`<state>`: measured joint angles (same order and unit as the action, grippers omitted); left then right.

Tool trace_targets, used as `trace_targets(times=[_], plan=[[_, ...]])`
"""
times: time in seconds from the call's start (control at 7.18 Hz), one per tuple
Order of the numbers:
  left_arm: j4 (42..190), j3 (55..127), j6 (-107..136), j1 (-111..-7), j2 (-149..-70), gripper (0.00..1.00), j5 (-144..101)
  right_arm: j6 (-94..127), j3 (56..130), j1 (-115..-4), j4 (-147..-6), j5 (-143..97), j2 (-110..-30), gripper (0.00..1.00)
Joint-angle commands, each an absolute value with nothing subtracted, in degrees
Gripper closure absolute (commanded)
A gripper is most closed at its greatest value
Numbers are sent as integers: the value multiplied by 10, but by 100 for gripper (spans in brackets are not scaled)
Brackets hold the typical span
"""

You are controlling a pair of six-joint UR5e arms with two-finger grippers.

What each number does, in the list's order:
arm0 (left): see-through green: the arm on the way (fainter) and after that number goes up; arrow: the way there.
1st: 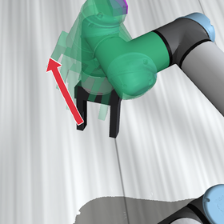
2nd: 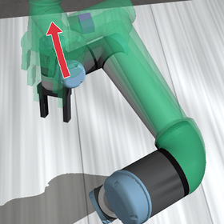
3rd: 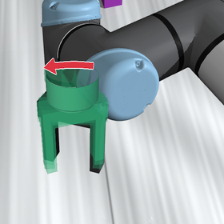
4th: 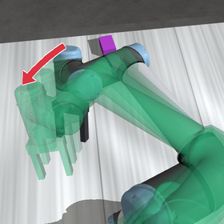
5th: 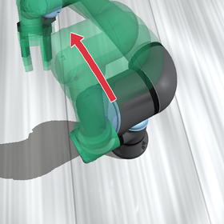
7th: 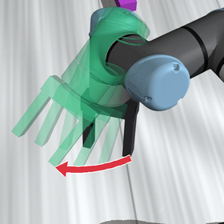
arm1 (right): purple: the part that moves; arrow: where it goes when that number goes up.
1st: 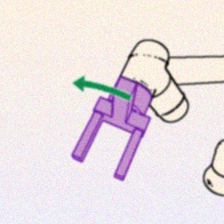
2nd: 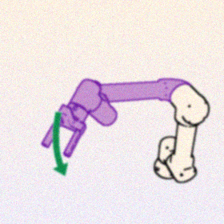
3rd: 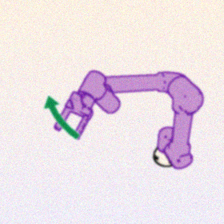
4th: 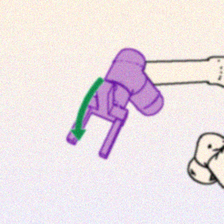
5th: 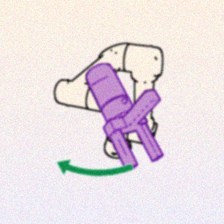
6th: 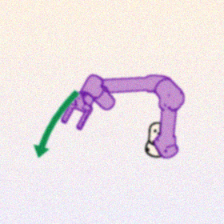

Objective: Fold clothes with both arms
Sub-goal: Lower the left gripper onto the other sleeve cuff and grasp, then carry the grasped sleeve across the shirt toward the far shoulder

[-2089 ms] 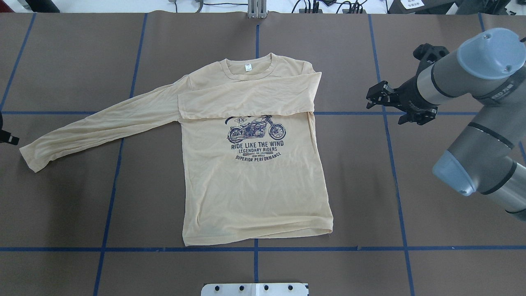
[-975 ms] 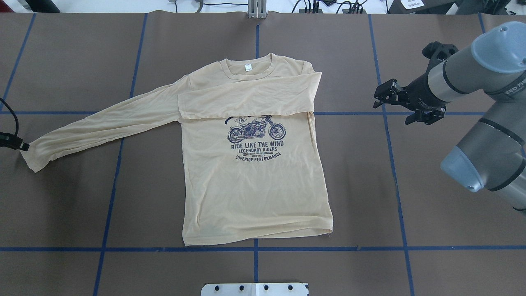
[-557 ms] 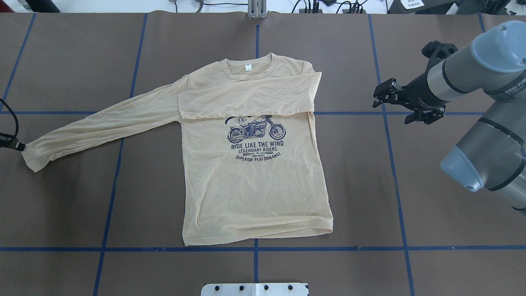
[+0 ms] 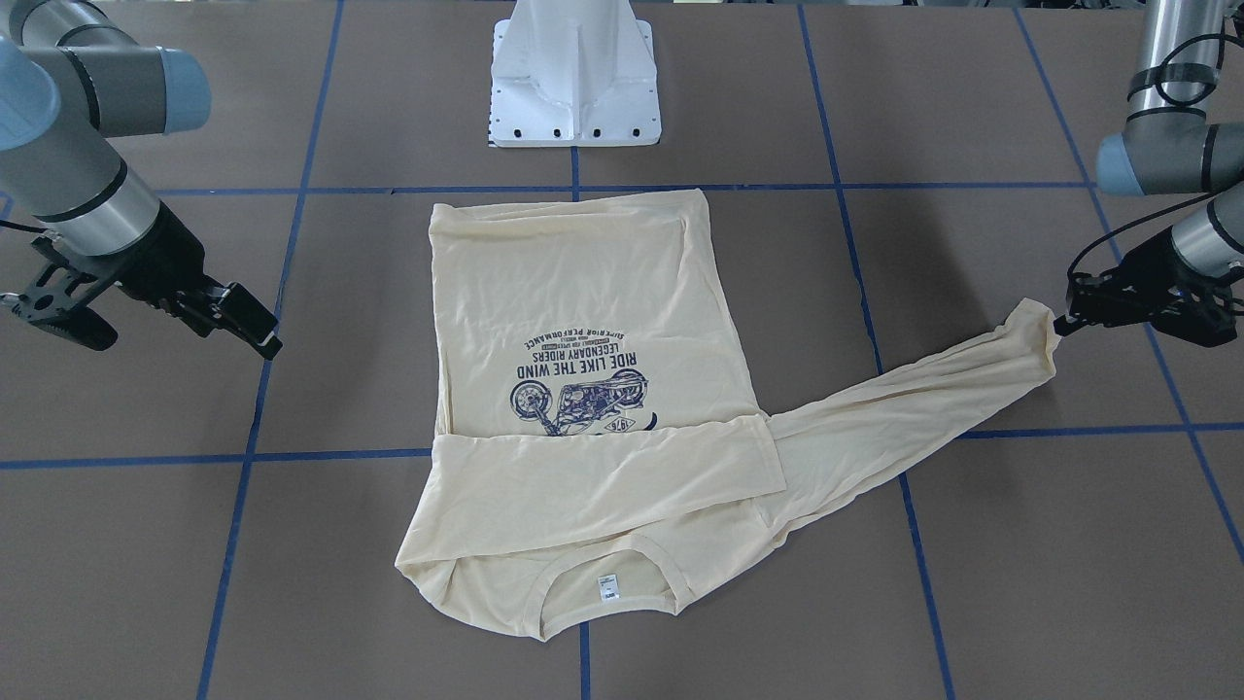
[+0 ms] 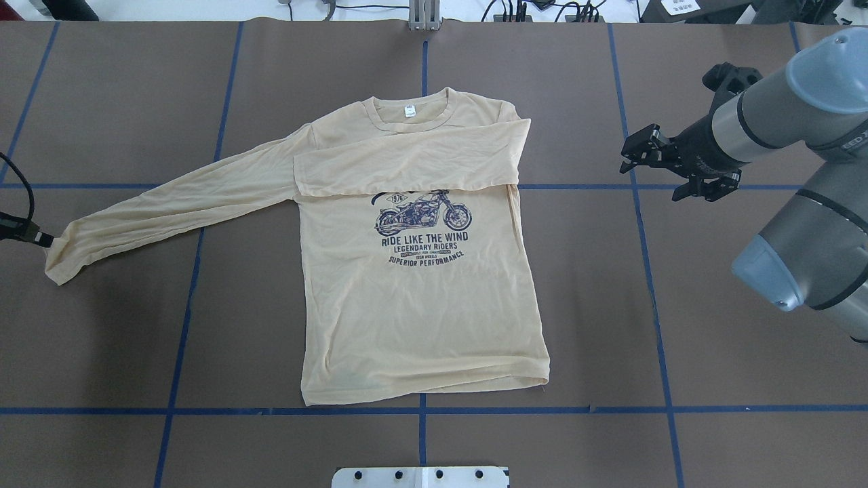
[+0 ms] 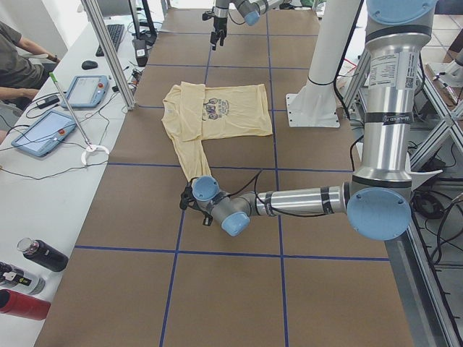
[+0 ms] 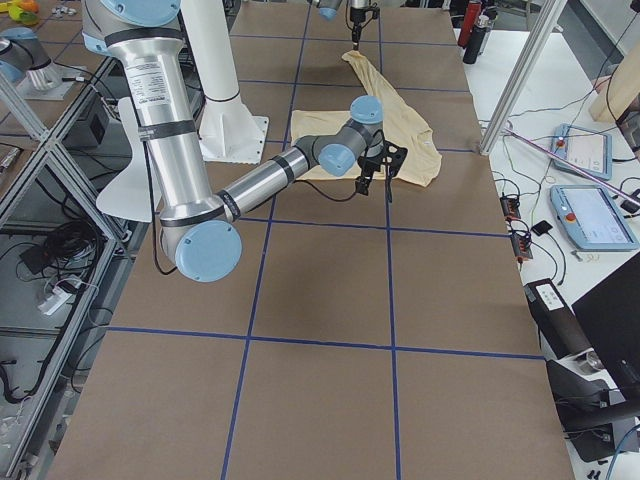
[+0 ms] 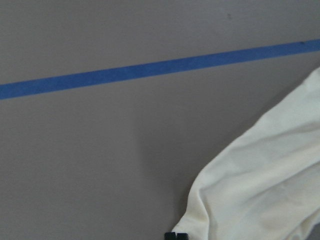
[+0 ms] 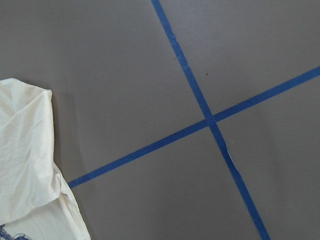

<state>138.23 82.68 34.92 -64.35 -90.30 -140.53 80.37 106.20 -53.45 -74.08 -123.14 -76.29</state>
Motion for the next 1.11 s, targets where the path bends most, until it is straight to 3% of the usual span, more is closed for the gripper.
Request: trace_targets(times=[0.0,0.56,0.97], plan=[[1378,903,457,-641,-941,100,-1414,761,1061,-570,-740,-1260,-789,2],[1322,889,738,-533,-1175,100,-1332,586,1041,-656,-742,-1295,-853,2],[1322,877,833,-477,-1280,100,-1260,569,1028,-668,-742,-1296,-857,1]])
